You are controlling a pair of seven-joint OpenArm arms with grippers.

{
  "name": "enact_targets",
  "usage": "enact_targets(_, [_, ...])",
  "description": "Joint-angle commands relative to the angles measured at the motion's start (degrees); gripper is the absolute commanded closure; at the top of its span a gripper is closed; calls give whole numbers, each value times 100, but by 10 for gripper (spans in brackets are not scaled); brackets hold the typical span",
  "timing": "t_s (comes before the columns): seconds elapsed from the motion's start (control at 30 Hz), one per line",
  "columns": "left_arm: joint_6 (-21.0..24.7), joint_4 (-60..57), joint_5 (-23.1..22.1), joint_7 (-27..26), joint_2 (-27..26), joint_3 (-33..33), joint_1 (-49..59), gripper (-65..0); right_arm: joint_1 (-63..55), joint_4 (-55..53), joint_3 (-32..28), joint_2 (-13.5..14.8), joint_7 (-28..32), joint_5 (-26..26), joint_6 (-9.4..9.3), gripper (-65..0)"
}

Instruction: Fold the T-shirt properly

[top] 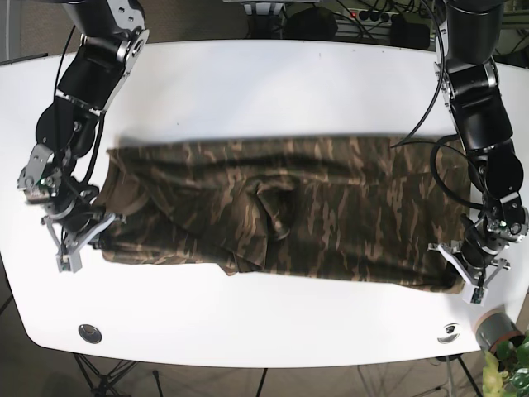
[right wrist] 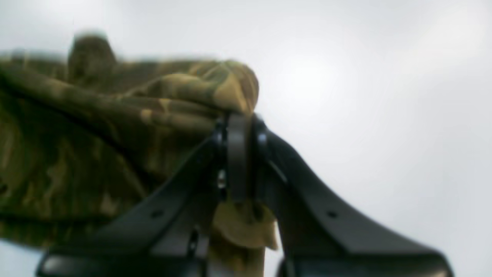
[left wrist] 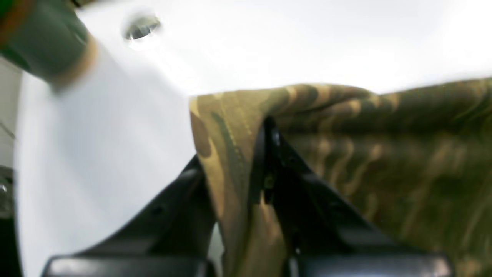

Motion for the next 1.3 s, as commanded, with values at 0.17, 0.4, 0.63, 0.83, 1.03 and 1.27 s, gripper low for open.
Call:
enact_targets(0.17, [44,170,-62,-18,-137,-19,-1102,0,1828,-529,-547,694,-116,56,13,-21])
enact_targets(0.4, [44,162,-45,166,-164,-10,-2148,0,3340,-1232,-995,1037,-134,56,13,-21])
enact_targets(0.63, [44,91,-71,368,-287,-28,-2983,0,4800,-1759,-1496,1283,-231,56,180,-21])
enact_targets(0.83, [44,373,-212,544,-366,-54,-2975,0,5213,-1742,-1478,1441,-679,56,224,-21])
enact_targets(1.03, [44,909,-607,544,-568,-54,-2095,0,4659,-1373,-1162,1643,-1013,293,426,-21])
enact_targets(1.27, [44,1586,-1126,553,-656,-204,-865,0,3209,-362,-485,1757,-1163,461,452,-21])
